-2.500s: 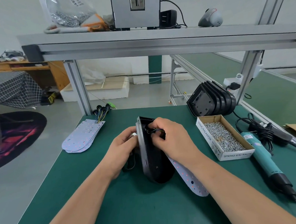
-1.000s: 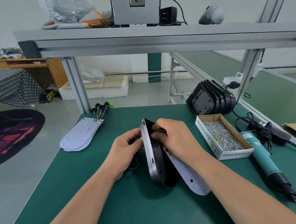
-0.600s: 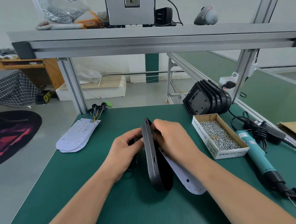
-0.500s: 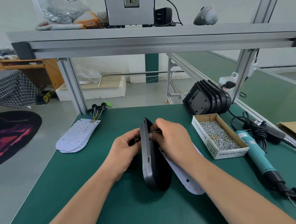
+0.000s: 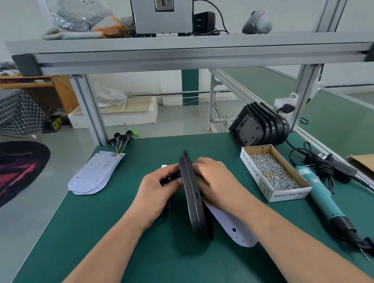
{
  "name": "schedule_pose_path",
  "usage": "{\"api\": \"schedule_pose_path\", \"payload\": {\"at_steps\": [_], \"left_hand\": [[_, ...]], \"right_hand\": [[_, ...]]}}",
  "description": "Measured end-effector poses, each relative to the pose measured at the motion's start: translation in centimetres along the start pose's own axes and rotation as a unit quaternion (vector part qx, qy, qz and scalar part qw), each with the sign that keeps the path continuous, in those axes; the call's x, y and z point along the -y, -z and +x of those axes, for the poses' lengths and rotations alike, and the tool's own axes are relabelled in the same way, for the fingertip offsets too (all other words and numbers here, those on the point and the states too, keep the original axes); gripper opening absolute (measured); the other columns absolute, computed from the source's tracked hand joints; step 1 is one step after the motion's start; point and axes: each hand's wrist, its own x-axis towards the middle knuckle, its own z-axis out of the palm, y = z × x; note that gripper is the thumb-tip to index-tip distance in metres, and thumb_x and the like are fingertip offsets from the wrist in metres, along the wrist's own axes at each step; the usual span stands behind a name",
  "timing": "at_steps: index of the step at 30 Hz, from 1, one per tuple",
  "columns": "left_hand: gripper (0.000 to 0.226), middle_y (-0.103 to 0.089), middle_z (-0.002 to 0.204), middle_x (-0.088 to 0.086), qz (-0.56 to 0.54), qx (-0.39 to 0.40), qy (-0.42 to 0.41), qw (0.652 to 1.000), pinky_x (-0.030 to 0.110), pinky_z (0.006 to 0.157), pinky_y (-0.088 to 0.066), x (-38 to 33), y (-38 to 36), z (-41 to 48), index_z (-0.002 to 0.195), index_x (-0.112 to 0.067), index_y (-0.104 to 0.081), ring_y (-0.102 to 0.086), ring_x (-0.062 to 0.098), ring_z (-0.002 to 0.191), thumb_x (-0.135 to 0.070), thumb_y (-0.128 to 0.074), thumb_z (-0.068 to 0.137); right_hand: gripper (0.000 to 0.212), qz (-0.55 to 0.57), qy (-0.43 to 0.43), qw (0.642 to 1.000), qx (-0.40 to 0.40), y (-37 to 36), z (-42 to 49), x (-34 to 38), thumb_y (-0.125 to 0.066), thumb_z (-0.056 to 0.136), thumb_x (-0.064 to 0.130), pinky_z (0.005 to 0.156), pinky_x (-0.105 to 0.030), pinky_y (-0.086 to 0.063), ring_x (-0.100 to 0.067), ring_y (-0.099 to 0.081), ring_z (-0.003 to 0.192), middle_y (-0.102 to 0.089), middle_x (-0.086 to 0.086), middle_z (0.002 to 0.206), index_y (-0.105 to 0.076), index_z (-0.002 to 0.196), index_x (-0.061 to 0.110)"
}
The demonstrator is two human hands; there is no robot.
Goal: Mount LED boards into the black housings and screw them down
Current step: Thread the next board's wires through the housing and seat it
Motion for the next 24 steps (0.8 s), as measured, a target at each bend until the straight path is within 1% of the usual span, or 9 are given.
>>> {"api": "schedule_pose_path", "payload": {"at_steps": [2,4,9,14,17,19,21,23,24], "left_hand": [[0.031,-0.08,0.116,-0.003,0.019,-0.006,0.002,1.0,0.034,0.103,-0.052,0.0,-0.5,0.1,0.121,-0.023,-0.08,-0.073,0.019,0.116,-0.006,-0.075,0.097],[0.029,-0.081,0.112,-0.005,0.042,-0.013,0.004,0.999,0.025,0.097,-0.051,0.1,-0.8,-0.1,0.117,-0.023,-0.081,-0.074,0.012,0.109,-0.004,-0.077,0.095],[0.027,-0.08,0.101,-0.006,0.044,0.001,-0.006,0.999,0.015,0.083,-0.05,0.3,-0.4,-0.3,0.114,-0.022,-0.081,-0.072,0.006,0.092,-0.003,-0.074,0.096],[0.034,-0.08,0.104,0.001,0.028,-0.008,-0.002,1.0,0.026,0.083,-0.057,0.9,0.0,-0.1,0.117,-0.024,-0.079,-0.073,0.013,0.094,-0.001,-0.071,0.094],[0.034,-0.081,0.104,0.001,0.046,-0.009,0.007,0.999,0.026,0.081,-0.057,1.1,-0.2,0.0,0.116,-0.028,-0.08,-0.075,0.013,0.093,-0.012,-0.069,0.088],[0.034,-0.081,0.103,-0.001,0.058,-0.011,0.007,0.998,0.025,0.082,-0.057,1.0,-0.4,0.0,0.114,-0.031,-0.081,-0.076,0.014,0.094,-0.017,-0.07,0.085],[0.028,-0.081,0.104,-0.004,0.076,-0.021,0.006,0.997,0.032,0.091,-0.058,1.1,-0.7,0.1,0.11,-0.034,-0.082,-0.075,0.018,0.101,-0.019,-0.076,0.087],[0.027,-0.081,0.105,-0.007,0.111,-0.032,0.015,0.993,0.038,0.099,-0.056,1.0,-0.9,0.2,0.107,-0.038,-0.082,-0.074,0.019,0.105,-0.017,-0.081,0.088],[0.028,-0.081,0.105,-0.008,0.126,-0.032,0.017,0.991,0.038,0.1,-0.055,1.0,-0.9,0.3,0.106,-0.039,-0.082,-0.074,0.017,0.105,-0.016,-0.082,0.089]], "right_hand": [[0.016,0.013,-0.042,0.998,-0.036,-0.1,0.0,-0.2,-0.057,0.102,0.023,0.064,-0.037,-0.036,-0.022,-0.056,0.075,-0.059,0.003,0.079,-0.07,0.094,0.019],[0.018,0.042,-0.093,0.992,-0.07,-0.1,0.0,-0.4,-0.06,0.1,0.026,0.064,-0.04,-0.043,-0.022,-0.057,0.073,-0.063,0.001,0.077,-0.064,0.086,0.016],[0.02,-0.016,-0.081,0.994,-0.069,-0.3,0.1,0.7,-0.06,0.099,0.032,0.071,-0.04,-0.046,-0.024,-0.061,0.081,-0.07,0.001,0.084,-0.07,0.089,0.017],[0.013,0.054,-0.07,0.996,0.009,0.2,0.6,0.6,-0.063,0.101,0.026,0.078,-0.034,-0.043,-0.013,-0.06,0.087,-0.065,0.011,0.086,-0.074,0.094,0.023],[0.029,0.044,-0.075,0.994,0.062,0.4,0.3,0.5,-0.057,0.101,0.021,0.073,-0.036,-0.039,-0.017,-0.053,0.082,-0.055,0.01,0.079,-0.062,0.078,0.038],[0.031,0.016,-0.073,0.995,0.07,0.4,0.2,0.6,-0.055,0.101,0.019,0.071,-0.036,-0.037,-0.02,-0.049,0.079,-0.049,0.009,0.073,-0.06,0.075,0.036],[0.018,-0.01,-0.081,0.994,0.067,0.7,0.0,0.6,-0.055,0.096,0.031,0.072,-0.04,-0.046,-0.023,-0.057,0.082,-0.056,0.005,0.075,-0.071,0.091,0.024],[0.03,0.014,-0.103,0.994,0.028,1.0,-0.4,0.4,-0.051,0.087,0.045,0.073,-0.041,-0.053,-0.023,-0.062,0.083,-0.063,0.002,0.082,-0.067,0.096,0.021],[0.029,0.049,-0.116,0.992,0.001,1.0,-0.6,0.2,-0.053,0.087,0.048,0.076,-0.039,-0.053,-0.019,-0.063,0.084,-0.065,0.005,0.089,-0.064,0.098,0.024]]}}
